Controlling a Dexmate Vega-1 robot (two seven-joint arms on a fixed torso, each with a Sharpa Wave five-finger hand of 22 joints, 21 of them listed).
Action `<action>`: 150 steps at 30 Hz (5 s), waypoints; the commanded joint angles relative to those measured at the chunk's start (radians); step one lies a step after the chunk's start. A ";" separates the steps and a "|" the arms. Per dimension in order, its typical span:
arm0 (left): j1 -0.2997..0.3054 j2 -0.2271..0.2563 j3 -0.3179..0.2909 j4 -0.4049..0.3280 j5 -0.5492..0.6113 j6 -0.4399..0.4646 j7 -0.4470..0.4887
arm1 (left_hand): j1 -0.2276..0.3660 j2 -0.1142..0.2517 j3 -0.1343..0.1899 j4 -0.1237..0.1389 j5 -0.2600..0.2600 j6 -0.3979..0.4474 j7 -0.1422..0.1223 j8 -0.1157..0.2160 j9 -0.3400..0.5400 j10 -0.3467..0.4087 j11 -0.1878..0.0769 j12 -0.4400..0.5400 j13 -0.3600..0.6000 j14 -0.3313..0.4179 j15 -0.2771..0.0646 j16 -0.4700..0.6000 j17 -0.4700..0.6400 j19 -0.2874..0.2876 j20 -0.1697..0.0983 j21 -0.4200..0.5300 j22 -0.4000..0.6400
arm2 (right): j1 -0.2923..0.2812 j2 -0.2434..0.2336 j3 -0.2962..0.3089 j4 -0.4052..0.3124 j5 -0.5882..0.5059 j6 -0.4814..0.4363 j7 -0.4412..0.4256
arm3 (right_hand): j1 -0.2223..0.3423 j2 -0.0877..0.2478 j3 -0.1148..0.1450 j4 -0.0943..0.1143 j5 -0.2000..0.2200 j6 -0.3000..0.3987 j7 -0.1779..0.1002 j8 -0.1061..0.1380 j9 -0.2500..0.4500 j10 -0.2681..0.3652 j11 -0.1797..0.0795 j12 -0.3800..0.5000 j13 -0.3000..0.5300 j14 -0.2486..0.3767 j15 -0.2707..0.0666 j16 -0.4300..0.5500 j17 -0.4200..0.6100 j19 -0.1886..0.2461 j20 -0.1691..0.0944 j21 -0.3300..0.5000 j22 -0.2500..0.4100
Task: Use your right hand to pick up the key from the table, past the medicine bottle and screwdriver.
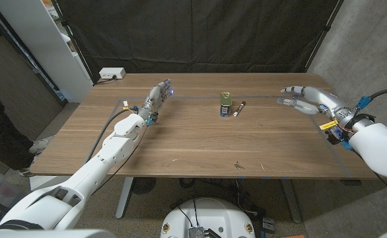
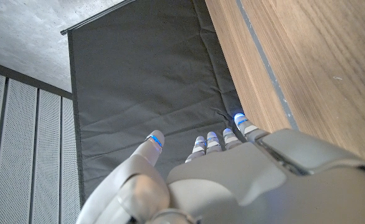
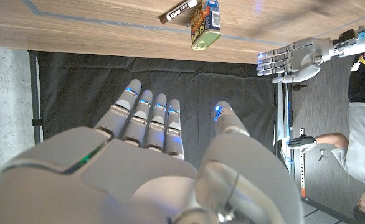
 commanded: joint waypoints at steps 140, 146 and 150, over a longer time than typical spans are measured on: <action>-0.066 -0.038 -0.023 0.192 -0.031 -0.041 -0.136 | 0.004 0.034 -0.003 0.004 0.003 -0.008 0.003 0.003 0.004 -0.011 0.014 0.002 0.003 -0.016 0.012 0.002 0.004 -0.005 0.012 -0.013 0.003 | 0.432 0.249 -0.730 -0.158 -1.417 -0.213 1.144 | 0.267 -0.102 -0.418 0.067 0.179 0.227 -0.030 0.121 0.205 0.068 -0.063 0.632 0.680 0.170 -0.104 0.667 0.859 0.135 0.038 0.081 0.061; -0.072 -0.040 -0.025 0.203 -0.031 -0.044 -0.140 | 0.004 0.034 -0.004 0.004 0.003 -0.008 0.004 0.003 0.004 -0.011 0.014 0.002 0.003 -0.016 0.012 0.003 0.004 -0.005 0.013 -0.013 0.003 | 0.427 0.306 -0.739 -0.147 -1.455 -0.166 1.139 | 0.267 -0.100 -0.426 0.068 0.181 0.232 -0.031 0.126 0.210 0.081 -0.066 0.635 0.677 0.176 -0.107 0.678 0.861 0.139 0.037 0.084 0.060; -0.077 -0.044 -0.025 0.214 -0.031 -0.045 -0.146 | 0.003 0.034 -0.004 0.004 0.003 -0.008 0.004 0.003 0.004 -0.011 0.014 0.002 0.003 -0.015 0.012 0.003 0.004 -0.005 0.014 -0.014 0.003 | 0.424 0.336 -0.743 -0.135 -1.460 -0.142 1.138 | 0.268 -0.100 -0.429 0.068 0.182 0.234 -0.031 0.129 0.212 0.084 -0.065 0.639 0.681 0.180 -0.102 0.690 0.872 0.143 0.037 0.086 0.060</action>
